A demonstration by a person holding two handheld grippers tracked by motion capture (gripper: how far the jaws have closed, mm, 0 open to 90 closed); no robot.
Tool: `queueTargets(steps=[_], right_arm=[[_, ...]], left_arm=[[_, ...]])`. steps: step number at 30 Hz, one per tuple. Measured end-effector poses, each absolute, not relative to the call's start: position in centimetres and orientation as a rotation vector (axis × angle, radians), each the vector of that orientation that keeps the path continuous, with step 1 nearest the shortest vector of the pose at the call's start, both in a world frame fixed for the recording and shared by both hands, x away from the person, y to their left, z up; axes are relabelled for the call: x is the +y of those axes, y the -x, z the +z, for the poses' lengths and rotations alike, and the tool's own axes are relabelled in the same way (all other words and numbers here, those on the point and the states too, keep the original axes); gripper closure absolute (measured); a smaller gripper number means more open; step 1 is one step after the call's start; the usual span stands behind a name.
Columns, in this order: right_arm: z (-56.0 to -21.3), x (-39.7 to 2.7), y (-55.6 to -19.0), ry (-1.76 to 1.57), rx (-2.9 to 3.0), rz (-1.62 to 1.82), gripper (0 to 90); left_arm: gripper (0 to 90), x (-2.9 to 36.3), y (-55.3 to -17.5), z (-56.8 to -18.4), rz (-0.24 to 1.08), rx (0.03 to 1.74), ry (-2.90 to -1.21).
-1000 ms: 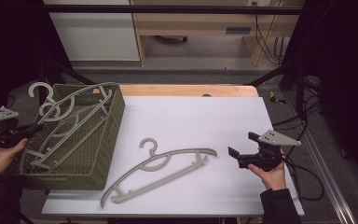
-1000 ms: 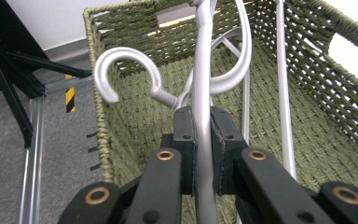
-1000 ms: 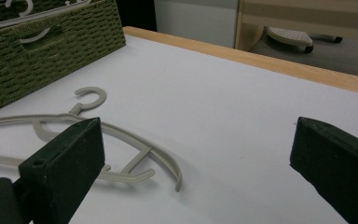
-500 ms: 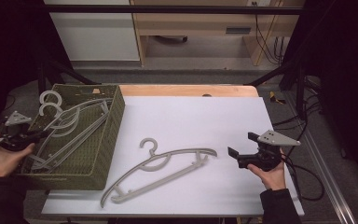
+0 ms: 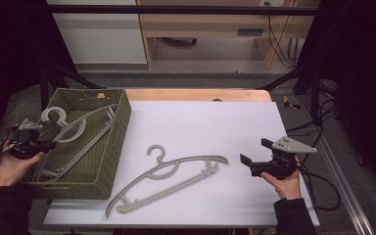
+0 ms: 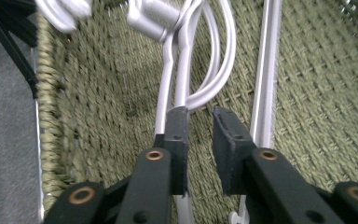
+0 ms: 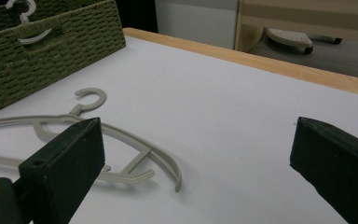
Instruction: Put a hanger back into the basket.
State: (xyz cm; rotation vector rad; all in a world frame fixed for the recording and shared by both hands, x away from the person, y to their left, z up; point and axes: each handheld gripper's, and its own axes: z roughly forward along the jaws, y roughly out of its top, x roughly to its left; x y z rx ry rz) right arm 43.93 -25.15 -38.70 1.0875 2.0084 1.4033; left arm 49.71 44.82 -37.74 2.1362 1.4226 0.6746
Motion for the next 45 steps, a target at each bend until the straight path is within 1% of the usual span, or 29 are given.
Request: queueTargets(steps=[3, 9, 12, 13, 15, 19, 23, 26, 32, 45], right_arm=[[-38.7, -25.2, -43.9, -1.087, 2.007, 1.404, 3.3], [-38.6, -25.3, -43.9, -1.091, 2.002, 1.407, 3.3], [-38.6, -25.3, -43.9, -1.088, 1.999, 1.408, 3.2], [-38.5, -25.4, -43.9, -1.089, 1.999, 1.408, 3.2], [-38.5, -25.4, -43.9, -1.092, 1.994, 1.411, 3.2], [-38.4, -25.5, -43.9, -1.095, 1.990, 1.414, 3.2], [-38.4, -25.6, -43.9, -1.096, 1.984, 1.419, 3.2], [-38.3, -25.6, -43.8, -1.096, 1.982, 1.421, 3.1], [-38.2, -25.6, -43.8, -1.093, 1.979, 1.422, 3.1], [-38.2, -25.6, -43.6, -1.084, 1.982, 1.431, 3.0]], left_arm=[[71.9, 44.9, -49.3, -37.2, 0.680, 1.406, -2.102], [61.0, 44.0, -48.4, -35.9, 0.684, 1.331, -2.009], [52.4, 43.0, -47.9, -35.2, 0.683, 1.283, -1.962], [47.9, 42.7, -47.7, -35.0, 0.684, 1.273, -1.960], [41.9, 41.8, -47.3, -34.7, 0.698, 1.237, -1.937], [30.0, 40.1, -46.8, -34.0, 0.675, 1.155, -1.910], [19.2, 37.5, -46.3, -33.8, 0.659, 1.081, -1.865], [13.1, 35.5, -45.9, -33.8, 0.651, 1.031, -1.850], [10.0, 31.8, -45.0, -34.5, 0.610, 0.960, -1.828], [10.4, 26.2, -43.7, -36.0, 0.542, 0.844, -1.965]])
